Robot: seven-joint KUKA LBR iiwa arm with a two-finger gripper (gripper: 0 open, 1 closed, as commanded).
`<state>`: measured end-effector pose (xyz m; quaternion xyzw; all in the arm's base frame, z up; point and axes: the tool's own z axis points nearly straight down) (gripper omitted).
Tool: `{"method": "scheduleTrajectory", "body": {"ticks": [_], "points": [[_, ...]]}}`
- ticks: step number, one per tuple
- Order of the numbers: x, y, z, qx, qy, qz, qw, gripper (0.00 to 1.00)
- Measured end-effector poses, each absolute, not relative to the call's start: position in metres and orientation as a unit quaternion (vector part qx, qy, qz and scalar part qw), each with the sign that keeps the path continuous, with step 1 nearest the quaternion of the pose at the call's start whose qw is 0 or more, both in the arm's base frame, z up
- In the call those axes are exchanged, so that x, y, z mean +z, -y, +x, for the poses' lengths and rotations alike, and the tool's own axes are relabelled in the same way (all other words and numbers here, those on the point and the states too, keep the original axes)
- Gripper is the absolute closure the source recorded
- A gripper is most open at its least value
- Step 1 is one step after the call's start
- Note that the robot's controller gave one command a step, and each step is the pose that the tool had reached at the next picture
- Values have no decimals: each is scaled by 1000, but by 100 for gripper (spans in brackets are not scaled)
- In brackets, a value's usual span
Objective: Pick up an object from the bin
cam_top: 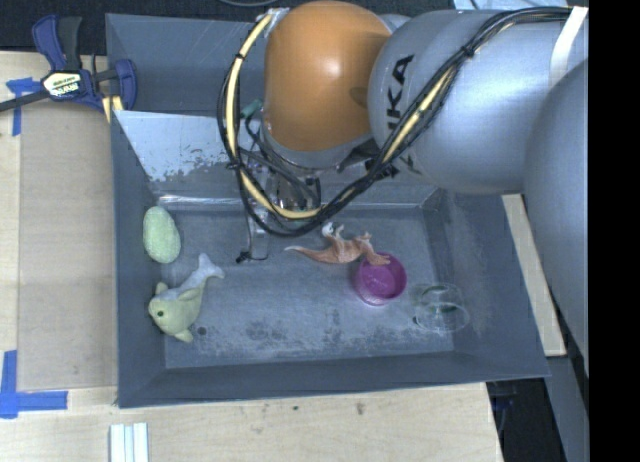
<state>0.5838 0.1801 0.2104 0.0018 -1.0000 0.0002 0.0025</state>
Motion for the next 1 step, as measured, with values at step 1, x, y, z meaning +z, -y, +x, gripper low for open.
{"method": "scheduleTrajectory", "body": {"ticks": [1], "points": [[216,-179,585,-1,1000,0,-2,0]]}}
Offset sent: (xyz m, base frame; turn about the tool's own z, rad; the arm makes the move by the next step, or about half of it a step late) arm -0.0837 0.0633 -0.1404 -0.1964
